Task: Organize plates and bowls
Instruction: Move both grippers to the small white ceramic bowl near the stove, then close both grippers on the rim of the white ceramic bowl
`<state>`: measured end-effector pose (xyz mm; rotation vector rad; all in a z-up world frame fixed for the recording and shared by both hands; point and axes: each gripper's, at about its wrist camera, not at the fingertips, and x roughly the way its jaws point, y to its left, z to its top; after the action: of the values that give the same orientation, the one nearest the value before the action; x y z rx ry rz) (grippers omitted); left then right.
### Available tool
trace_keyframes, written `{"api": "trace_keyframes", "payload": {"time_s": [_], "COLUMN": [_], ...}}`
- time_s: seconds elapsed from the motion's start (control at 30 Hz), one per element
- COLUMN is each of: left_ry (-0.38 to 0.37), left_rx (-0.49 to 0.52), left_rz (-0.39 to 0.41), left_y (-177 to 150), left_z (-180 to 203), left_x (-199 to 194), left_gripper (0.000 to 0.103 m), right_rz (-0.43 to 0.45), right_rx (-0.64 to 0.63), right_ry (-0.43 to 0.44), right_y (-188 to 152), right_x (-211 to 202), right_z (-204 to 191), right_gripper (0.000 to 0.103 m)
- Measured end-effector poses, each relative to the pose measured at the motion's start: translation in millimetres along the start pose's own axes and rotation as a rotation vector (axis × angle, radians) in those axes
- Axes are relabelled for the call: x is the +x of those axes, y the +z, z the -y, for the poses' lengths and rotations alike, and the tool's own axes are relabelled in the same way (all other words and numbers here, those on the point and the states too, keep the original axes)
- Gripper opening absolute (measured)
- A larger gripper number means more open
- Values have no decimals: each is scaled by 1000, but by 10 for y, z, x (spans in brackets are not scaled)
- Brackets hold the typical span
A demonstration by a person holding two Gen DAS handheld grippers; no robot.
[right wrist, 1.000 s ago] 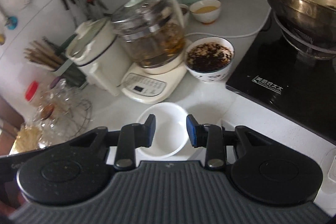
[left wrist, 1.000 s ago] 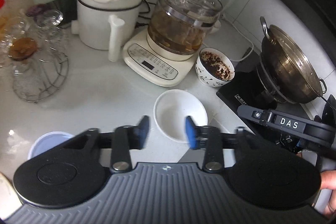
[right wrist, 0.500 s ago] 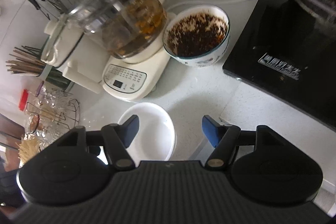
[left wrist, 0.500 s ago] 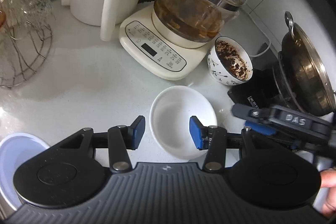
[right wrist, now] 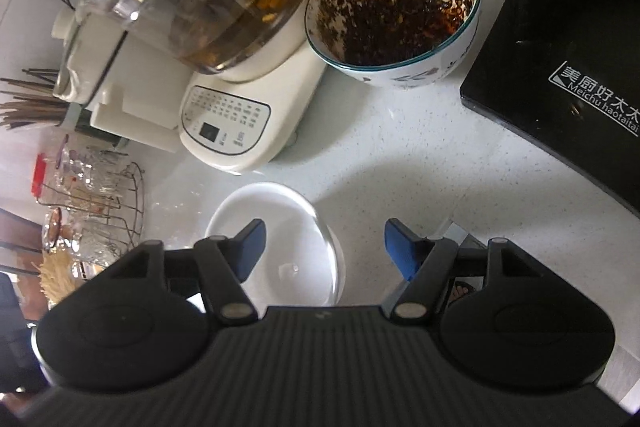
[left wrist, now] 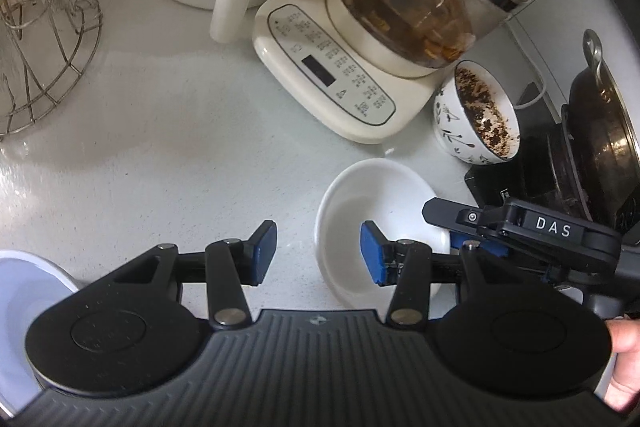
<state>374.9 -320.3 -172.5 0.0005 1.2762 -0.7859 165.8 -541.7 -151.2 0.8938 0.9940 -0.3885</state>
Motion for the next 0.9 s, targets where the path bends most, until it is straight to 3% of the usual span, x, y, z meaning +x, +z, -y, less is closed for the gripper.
{"api": "trace_keyframes", "payload": {"time_s": [0.3,0.5,0.67,0.9], "left_ry": [-2,-6,-4,-21], "left_rx": [-12,-10,-14,-32], "left_rz": [-28,-38,-31,-20], "left_y": [-6,-20,-24,-57], "left_z": [-33,-16,-9,-18], "left_x": [126,181,187,156], "left_gripper": [49,32,12,7], "right_rz": [-39,-69,-74,-67], "right_rx": [21,22,35,20], "right_ry": [-21,-12,-9,18], "right_y": [-9,-11,-12,-50], "right_x": [86,132,137,92], "right_z": [47,61,76,63], "right_gripper": [50,35,21,13]}}
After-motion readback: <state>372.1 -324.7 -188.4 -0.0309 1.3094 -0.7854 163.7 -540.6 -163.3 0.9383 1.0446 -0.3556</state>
